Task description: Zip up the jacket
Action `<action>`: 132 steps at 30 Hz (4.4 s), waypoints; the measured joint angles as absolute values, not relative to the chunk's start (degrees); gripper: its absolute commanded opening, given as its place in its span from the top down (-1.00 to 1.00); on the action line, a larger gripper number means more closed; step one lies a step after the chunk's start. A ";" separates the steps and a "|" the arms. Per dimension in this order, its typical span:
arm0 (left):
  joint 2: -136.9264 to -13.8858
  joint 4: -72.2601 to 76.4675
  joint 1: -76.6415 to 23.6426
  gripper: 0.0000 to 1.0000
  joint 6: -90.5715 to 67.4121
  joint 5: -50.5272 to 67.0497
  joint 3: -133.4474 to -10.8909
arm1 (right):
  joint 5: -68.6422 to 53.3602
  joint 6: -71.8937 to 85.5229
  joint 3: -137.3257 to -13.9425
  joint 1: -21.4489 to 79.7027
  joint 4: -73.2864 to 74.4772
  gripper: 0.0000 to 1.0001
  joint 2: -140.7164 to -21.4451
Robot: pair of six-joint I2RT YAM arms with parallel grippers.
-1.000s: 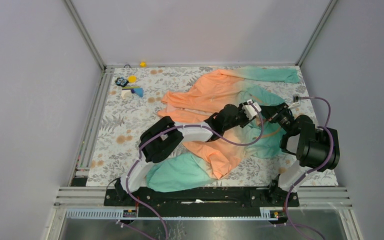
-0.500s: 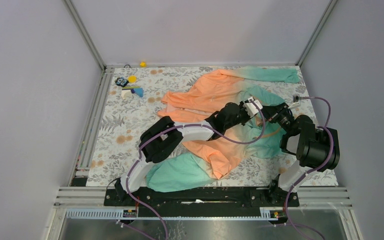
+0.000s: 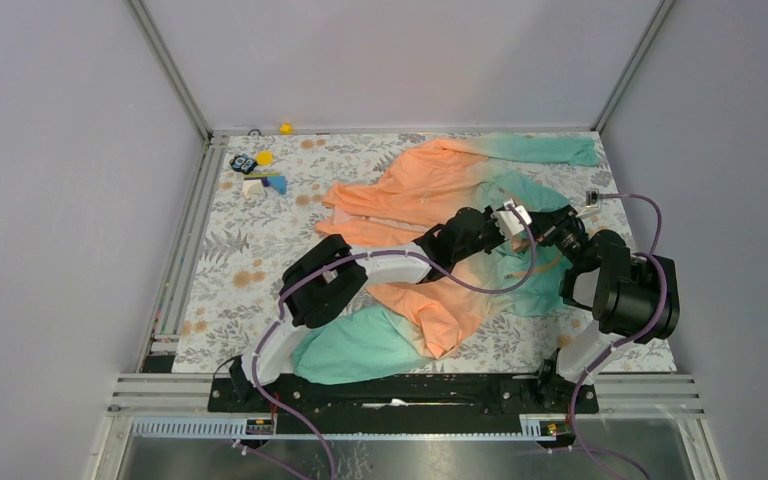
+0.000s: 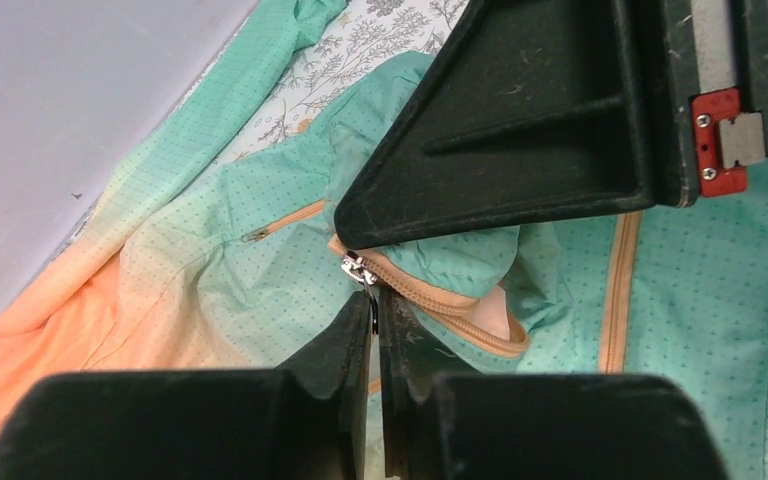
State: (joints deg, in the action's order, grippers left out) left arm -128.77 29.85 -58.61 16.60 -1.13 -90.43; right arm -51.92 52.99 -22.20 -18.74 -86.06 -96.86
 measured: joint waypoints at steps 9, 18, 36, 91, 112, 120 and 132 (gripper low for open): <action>-129.56 27.16 -59.64 1.00 19.88 -3.97 -92.68 | -50.41 53.23 -21.93 -18.76 -86.11 1.00 -96.75; -129.62 24.21 -60.14 1.00 21.54 -4.84 -94.35 | -48.29 54.26 -21.30 -18.70 -86.02 1.00 -95.94; -129.21 23.57 -64.03 1.00 22.20 -2.61 -93.49 | -31.86 51.59 -16.36 -17.08 -72.99 1.00 -75.44; -111.11 7.84 -53.36 1.00 5.93 -2.50 -72.73 | 2.63 35.55 -53.60 -6.22 14.94 -0.99 -70.37; -111.46 7.31 -54.70 1.00 9.69 -7.05 -72.73 | 6.11 67.24 -53.60 13.32 14.87 1.00 -86.37; -111.37 9.91 -53.82 1.00 9.96 -11.09 -71.16 | 5.04 72.29 -48.99 6.31 14.37 1.00 -84.53; -105.73 8.47 -43.55 1.00 3.11 -14.59 -65.04 | 4.56 73.21 -45.28 -0.71 12.27 1.00 -80.88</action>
State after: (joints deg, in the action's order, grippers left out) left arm -105.73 8.47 -43.55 3.11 -14.59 -65.04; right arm 4.56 73.21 -45.28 -0.71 12.27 -80.88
